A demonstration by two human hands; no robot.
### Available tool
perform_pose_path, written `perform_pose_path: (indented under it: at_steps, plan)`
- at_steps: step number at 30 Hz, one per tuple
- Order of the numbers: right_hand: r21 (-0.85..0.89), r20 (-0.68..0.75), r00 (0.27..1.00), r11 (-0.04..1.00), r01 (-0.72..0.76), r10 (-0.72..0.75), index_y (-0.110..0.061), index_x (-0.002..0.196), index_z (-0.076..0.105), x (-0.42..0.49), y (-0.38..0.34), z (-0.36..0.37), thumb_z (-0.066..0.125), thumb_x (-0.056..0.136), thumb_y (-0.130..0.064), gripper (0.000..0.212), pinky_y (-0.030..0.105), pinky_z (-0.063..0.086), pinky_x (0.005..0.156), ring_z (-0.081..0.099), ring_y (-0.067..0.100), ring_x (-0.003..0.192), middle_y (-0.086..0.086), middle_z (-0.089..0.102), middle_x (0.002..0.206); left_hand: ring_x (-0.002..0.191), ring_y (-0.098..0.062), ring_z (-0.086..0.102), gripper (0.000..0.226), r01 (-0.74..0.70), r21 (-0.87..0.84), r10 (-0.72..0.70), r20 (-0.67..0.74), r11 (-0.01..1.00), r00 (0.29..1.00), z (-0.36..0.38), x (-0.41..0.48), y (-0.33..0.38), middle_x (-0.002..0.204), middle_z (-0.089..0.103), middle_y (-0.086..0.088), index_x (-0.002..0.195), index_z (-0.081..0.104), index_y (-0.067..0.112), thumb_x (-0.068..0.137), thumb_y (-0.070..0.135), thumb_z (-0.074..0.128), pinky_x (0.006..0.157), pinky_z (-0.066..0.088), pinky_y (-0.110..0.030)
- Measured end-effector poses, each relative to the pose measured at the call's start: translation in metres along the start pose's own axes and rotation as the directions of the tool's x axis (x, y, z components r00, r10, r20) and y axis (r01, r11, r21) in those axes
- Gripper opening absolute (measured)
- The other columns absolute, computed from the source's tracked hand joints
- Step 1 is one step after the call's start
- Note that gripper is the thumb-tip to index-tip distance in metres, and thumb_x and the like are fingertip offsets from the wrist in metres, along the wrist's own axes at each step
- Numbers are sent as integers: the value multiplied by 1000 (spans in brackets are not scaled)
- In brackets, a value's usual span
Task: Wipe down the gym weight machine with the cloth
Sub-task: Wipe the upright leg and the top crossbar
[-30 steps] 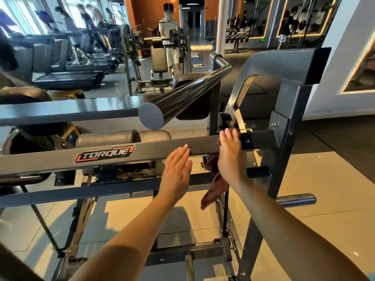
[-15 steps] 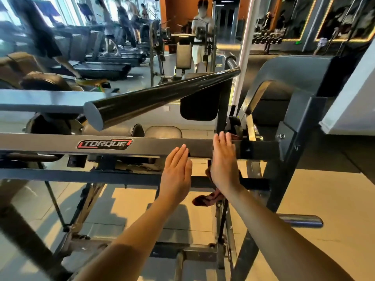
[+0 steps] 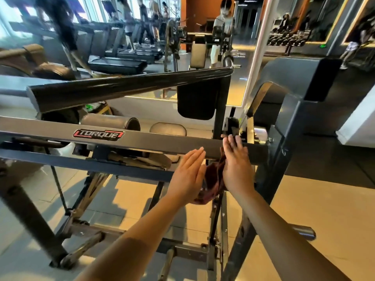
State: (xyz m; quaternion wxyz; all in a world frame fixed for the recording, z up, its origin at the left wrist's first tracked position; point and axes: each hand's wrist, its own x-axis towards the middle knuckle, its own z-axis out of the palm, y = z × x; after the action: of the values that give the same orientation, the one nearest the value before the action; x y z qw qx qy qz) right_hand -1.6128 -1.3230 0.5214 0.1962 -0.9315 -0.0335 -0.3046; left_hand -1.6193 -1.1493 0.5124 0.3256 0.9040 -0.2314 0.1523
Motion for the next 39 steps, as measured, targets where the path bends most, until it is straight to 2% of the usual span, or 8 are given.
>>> perform_pose_path:
  at_steps: [5, 11, 15, 17, 23, 29, 34, 39]
  plan:
    - [-24, 143, 980, 989, 146, -141, -16, 161, 19, -1, 22, -7, 47, 103, -12, 64, 46, 9, 128, -5, 18, 156, 3, 10, 169, 150, -10, 23, 55, -100, -27, 99, -30, 995, 995, 26, 17, 35, 158, 39, 4, 153, 40, 18, 108, 43, 21, 122, 15, -24]
    - [67, -16, 989, 987, -144, 146, -16, 158, 29, -5, 36, -22, 51, 99, 4, 65, 45, 24, 125, 2, 15, 156, 2, 20, 167, 146, -15, 33, 54, -77, -18, 74, -138, 997, 988, 48, 21, 40, 154, 47, 1, 150, 46, 14, 109, 40, 22, 120, 26, -28]
    - [81, 79, 995, 995, 54, -60, -13, 157, 32, -13, 16, -8, 51, 100, -1, 61, 45, 21, 126, 7, 19, 156, 4, 22, 166, 142, -17, 39, 55, -186, 53, 192, -163, 981, 968, 46, 22, 35, 149, 53, -3, 146, 52, 11, 110, 42, 23, 119, 33, -33]
    - [67, 91, 989, 992, 108, -114, -15, 156, 34, -15, 32, -18, 42, 101, -6, 57, 43, 24, 125, 11, 16, 156, 1, 25, 165, 144, -18, 38, 51, -186, 71, 193, -126, 980, 973, 45, 22, 32, 151, 51, -2, 147, 50, 12, 111, 37, 26, 120, 31, -33]
    - [107, -60, 987, 984, -141, 148, -14, 154, 36, -21, 23, -13, 51, 97, 5, 63, 45, 33, 121, 15, 16, 155, 3, 30, 164, 146, -15, 34, 52, -134, 24, 136, -89, 991, 987, 42, 20, 31, 154, 47, 1, 149, 48, 15, 110, 39, 24, 119, 13, -14]
    - [49, 32, 997, 997, 64, -66, -14, 150, 45, -23, 27, -15, 60, 95, 1, 59, 38, 31, 118, 27, 17, 151, 3, 40, 159, 149, -11, 27, 54, -162, -45, 162, 3, 986, 987, 32, 22, 20, 156, 43, 5, 151, 46, 18, 109, 44, 25, 123, 20, -27]
    - [52, -107, 967, 973, -225, 230, -14, 155, 34, -23, 33, -21, 54, 99, 1, 61, 36, 24, 122, 12, 13, 154, 1, 29, 164, 151, -6, 19, 47, -129, -83, 133, 45, 988, 990, 30, 23, 16, 160, 35, 11, 154, 39, 23, 110, 35, 32, 122, 14, -23]
    - [60, -43, 997, 996, -69, 72, -10, 150, 45, -28, -4, 7, 63, 92, 6, 63, 39, 26, 121, 25, 20, 151, 8, 38, 159, 145, 8, 12, 42, -185, -89, 189, 33, 979, 981, 29, 24, 11, 158, 38, 10, 152, 40, 24, 111, 28, 34, 120, 4, -12]
